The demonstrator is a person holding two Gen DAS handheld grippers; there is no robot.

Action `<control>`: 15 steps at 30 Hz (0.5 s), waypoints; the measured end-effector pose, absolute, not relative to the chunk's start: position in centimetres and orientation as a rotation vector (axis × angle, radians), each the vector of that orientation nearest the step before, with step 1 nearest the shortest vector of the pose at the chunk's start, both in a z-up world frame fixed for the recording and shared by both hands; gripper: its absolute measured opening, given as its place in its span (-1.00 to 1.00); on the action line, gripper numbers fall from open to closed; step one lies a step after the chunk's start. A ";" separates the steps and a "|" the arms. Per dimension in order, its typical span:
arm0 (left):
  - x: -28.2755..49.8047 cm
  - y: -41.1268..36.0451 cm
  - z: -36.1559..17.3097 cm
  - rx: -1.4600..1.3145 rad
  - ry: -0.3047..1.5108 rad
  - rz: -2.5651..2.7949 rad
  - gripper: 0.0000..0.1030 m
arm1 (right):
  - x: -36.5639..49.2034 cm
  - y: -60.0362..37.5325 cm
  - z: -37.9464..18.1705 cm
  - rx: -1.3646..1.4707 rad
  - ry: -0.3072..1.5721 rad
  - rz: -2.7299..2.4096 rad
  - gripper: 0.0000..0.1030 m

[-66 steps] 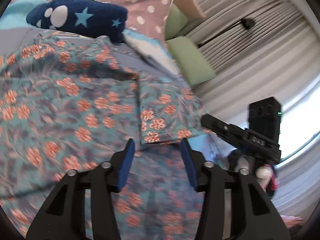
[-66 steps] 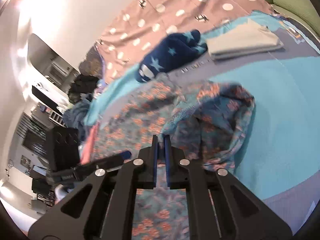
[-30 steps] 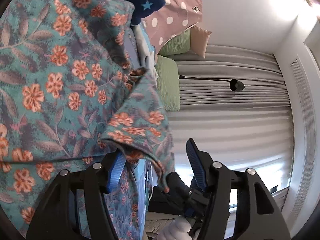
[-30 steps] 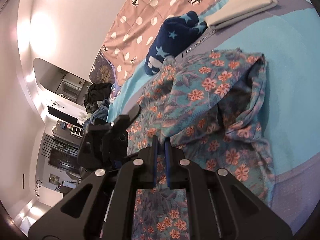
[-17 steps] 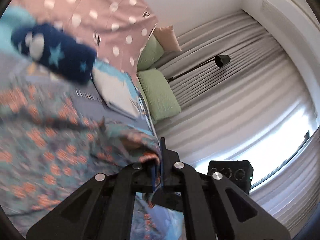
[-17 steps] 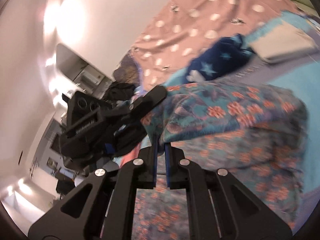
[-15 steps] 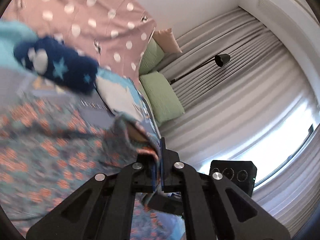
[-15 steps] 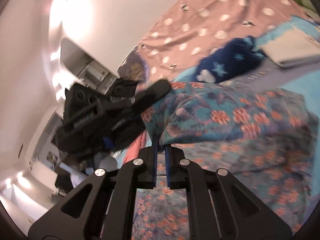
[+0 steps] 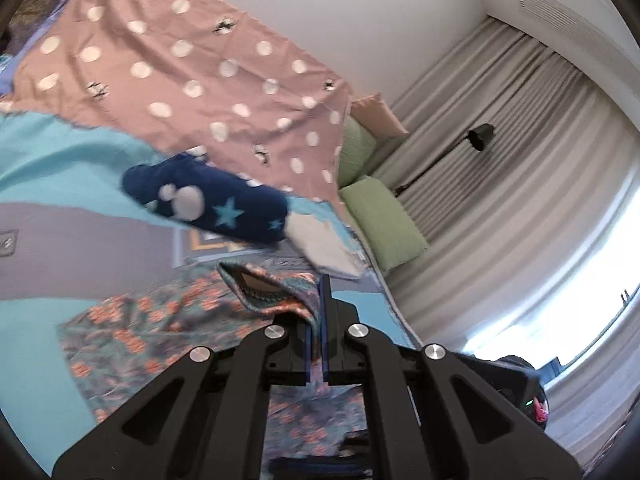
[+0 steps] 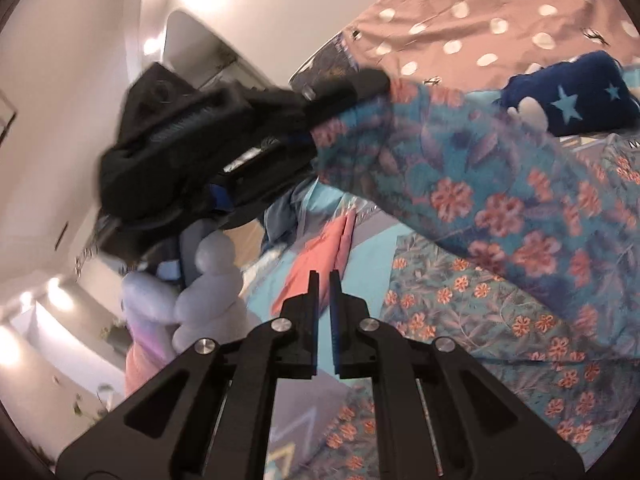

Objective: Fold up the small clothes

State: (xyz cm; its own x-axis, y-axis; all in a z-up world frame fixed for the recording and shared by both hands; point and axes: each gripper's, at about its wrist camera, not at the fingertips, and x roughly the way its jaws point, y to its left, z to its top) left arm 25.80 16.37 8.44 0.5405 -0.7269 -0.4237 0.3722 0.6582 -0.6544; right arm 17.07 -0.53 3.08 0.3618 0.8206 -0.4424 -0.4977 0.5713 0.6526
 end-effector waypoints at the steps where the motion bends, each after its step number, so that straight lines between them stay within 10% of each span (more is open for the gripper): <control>1: 25.9 16.6 7.5 -0.536 0.760 -0.682 -0.95 | 16.9 -0.8 2.6 0.405 0.840 0.882 -0.66; 11: 25.7 19.6 -7.5 -0.522 1.034 -0.433 -0.53 | 16.4 -17.9 -6.0 0.259 0.998 0.357 -0.54; 15: 24.6 21.5 -9.0 -0.552 1.020 -0.387 -0.48 | 14.8 -25.4 -8.5 0.291 0.991 0.156 -1.00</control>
